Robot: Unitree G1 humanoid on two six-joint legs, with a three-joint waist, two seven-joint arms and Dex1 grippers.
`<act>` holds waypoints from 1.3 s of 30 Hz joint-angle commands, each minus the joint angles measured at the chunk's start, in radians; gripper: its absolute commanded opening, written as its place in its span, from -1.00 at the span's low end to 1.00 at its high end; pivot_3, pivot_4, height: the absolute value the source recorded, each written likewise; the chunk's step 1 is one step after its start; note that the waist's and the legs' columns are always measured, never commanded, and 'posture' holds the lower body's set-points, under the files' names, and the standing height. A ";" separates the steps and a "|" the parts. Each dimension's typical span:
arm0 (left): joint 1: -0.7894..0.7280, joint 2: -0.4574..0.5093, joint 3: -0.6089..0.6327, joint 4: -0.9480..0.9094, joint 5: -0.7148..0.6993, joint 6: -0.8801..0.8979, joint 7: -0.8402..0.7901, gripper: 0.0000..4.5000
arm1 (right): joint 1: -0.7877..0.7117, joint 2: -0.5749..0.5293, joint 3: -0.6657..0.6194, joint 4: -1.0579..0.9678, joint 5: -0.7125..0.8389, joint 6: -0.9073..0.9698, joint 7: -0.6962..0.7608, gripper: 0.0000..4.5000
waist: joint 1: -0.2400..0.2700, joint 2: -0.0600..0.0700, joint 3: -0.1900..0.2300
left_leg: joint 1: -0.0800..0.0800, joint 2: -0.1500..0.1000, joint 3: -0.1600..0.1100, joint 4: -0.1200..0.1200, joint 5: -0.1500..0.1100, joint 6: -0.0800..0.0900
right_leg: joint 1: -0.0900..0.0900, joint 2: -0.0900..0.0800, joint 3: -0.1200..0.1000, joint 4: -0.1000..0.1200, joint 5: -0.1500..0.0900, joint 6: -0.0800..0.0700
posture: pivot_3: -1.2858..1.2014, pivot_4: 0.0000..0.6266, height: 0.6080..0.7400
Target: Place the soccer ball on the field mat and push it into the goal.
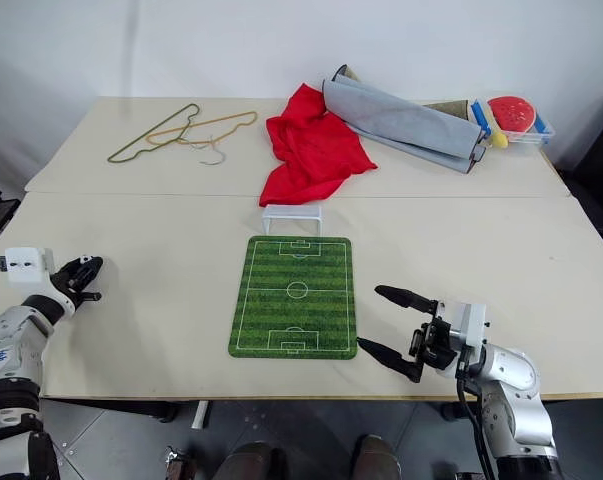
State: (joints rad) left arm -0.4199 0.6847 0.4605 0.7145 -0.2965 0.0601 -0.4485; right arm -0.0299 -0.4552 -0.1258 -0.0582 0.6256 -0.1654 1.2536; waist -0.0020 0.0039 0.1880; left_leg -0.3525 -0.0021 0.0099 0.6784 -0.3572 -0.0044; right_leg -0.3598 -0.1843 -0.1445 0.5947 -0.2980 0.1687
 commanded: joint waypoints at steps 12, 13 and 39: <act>0.196 0.098 -0.110 -0.545 -0.270 0.009 -0.684 -0.63 | 0.036 -0.119 -0.073 -0.154 0.012 0.073 -0.031 1.00 | 0.016 0.001 0.000 | -0.001 0.000 0.000 0.002 -0.001 0.001 | 0.000 -0.001 0.000 0.000 0.000 0.000 | 0.03 -0.52 1.00; 0.194 0.102 -0.151 -0.593 -0.275 0.022 -0.730 -0.63 | 0.052 -0.140 -0.082 -0.163 0.016 0.074 -0.018 1.00 | 0.022 0.001 0.000 | -0.002 0.000 0.000 0.002 -0.001 0.001 | 0.000 -0.001 0.000 0.000 0.000 0.000 | 0.03 -0.52 1.00; -0.042 -0.243 -0.810 -0.566 0.161 0.014 -0.691 -0.63 | 0.355 -0.230 -0.319 -0.254 0.054 0.066 0.015 1.00 | 0.033 0.001 0.000 | -0.001 0.000 0.003 0.004 -0.002 0.002 | 0.001 0.000 0.003 -0.003 0.001 0.001 | 0.03 -0.52 1.00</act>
State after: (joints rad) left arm -0.4805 0.4494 -0.3506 0.1306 -0.1630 0.0942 -1.1701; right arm 0.3102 -0.6903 -0.4086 -0.2750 0.6584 -0.1014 1.2774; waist 0.0306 0.0050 0.1882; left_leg -0.3532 -0.0020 0.0131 0.6822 -0.3591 -0.0021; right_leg -0.3581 -0.1839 -0.1414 0.5918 -0.2966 0.1700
